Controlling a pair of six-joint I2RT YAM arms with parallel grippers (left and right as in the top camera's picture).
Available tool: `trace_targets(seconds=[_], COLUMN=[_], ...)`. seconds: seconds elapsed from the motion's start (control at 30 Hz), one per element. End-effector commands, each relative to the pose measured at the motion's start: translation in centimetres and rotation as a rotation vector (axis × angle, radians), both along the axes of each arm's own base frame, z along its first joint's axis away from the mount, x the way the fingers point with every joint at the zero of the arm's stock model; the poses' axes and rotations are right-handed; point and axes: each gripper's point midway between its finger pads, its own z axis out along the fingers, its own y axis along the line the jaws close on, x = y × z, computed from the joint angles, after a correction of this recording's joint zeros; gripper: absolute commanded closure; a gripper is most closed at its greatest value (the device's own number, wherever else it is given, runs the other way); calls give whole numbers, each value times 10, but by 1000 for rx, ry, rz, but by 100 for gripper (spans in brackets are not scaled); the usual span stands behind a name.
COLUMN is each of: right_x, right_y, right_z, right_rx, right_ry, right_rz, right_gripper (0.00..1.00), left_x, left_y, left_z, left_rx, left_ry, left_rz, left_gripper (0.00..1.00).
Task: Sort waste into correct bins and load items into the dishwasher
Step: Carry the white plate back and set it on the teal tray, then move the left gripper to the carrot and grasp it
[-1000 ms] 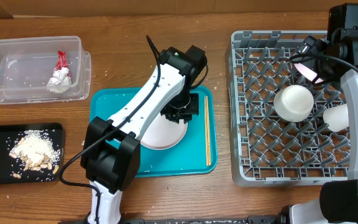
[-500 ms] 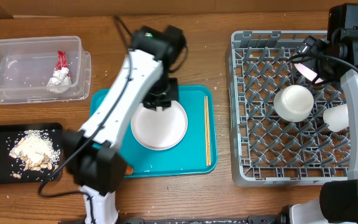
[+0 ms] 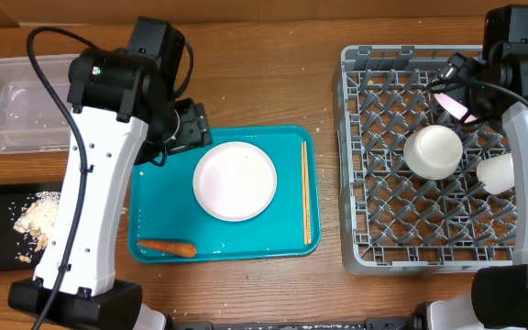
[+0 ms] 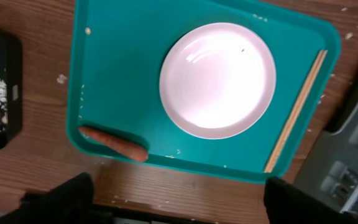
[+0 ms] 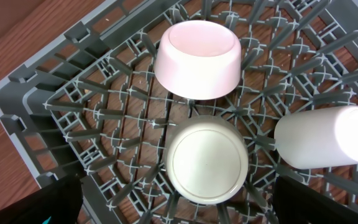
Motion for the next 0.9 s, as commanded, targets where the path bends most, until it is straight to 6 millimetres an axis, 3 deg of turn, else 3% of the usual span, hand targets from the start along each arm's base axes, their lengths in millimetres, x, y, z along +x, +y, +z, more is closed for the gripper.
trace_targets(seconds=[0.0,0.2,0.33,0.43,0.57,0.87], right_x=[0,0,0,0,0,0], right_y=[-2,-2,-2,-2,-2,-2], right_z=[14,14,15,14,15,15], right_rx=[-15,-15,-15,-15,-15,-15], right_ry=[-42,-42,-43,-42,-43,-43], right_rz=[-5,-5,-5,-5,-5,-5], right_gripper=[0,0,0,0,0,0], left_x=[-2,-27,-49,-51,-54,-66], left_y=[17,-6,1,3,13,57], left_z=[-9,-41,-74,-98,-124,-158], left_rx=[23,-107,-78,-79,-82,-43], left_ry=[30,195,324,327,307,241], left_rz=[36,-28,188,277,431,737], left_gripper=[0,0,0,0,0,0])
